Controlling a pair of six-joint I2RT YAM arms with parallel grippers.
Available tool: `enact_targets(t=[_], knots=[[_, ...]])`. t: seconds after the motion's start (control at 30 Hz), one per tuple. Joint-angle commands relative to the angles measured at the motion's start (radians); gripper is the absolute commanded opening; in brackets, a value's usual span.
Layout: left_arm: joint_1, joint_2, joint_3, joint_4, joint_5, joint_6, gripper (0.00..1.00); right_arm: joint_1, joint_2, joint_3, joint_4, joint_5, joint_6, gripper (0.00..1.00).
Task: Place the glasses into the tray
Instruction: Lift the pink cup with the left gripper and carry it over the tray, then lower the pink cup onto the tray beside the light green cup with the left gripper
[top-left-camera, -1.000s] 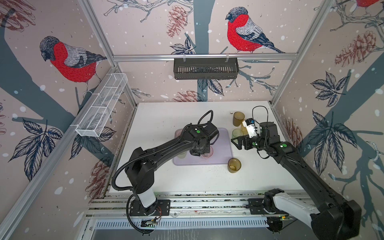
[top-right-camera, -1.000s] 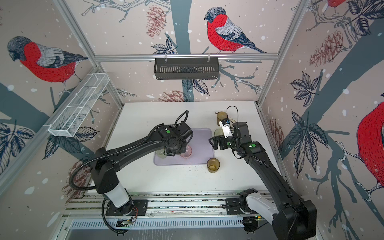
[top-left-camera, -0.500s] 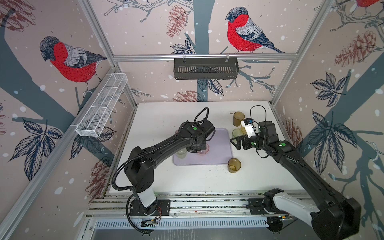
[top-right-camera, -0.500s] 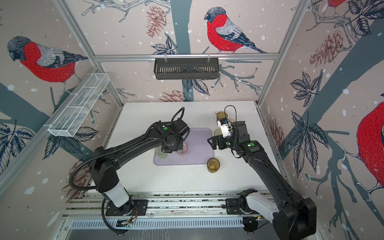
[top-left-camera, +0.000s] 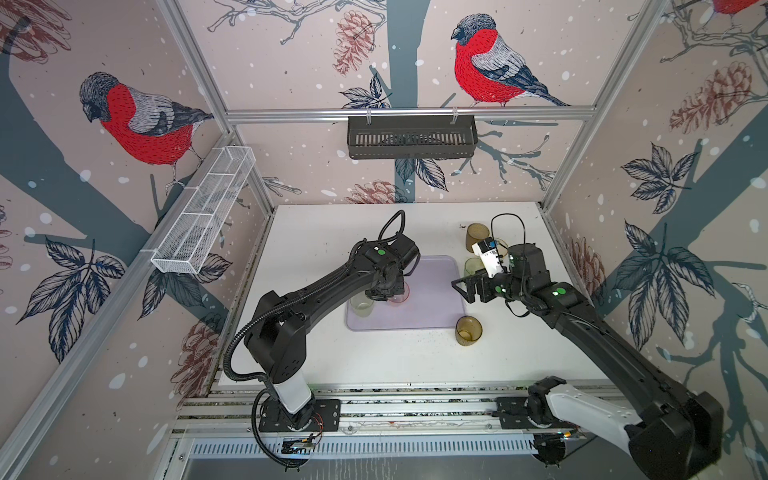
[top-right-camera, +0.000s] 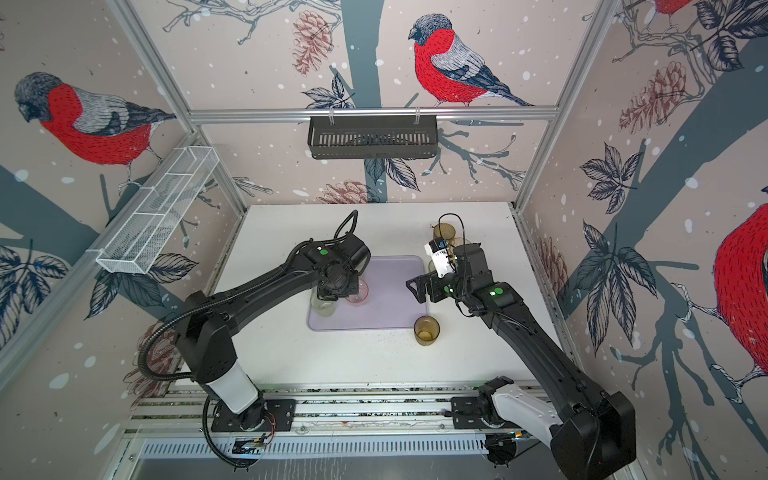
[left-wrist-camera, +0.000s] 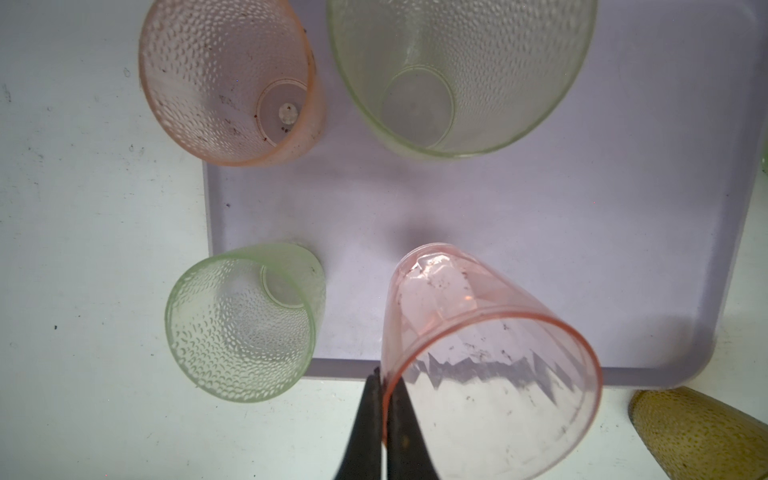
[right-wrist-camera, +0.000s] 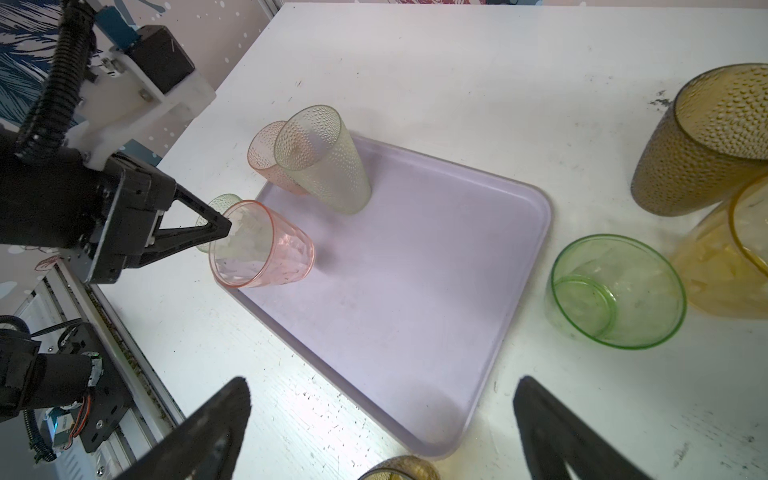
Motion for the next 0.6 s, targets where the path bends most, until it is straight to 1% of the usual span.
enact_targets(t=[0.0,0.2,0.57], knots=[[0.016,-0.010,-0.008,0.018,-0.015,0.027,0.00,0.010,0.001,-0.002,0.028,0.003,0.001,0.99],[0.040,-0.007,-0.026,0.032,-0.011,0.042,0.00,0.017,-0.002,-0.001,0.025,0.021,-0.005,0.99],[0.057,0.003,-0.067,0.071,-0.004,0.050,0.00,0.023,0.010,-0.001,0.031,0.017,-0.009,1.00]])
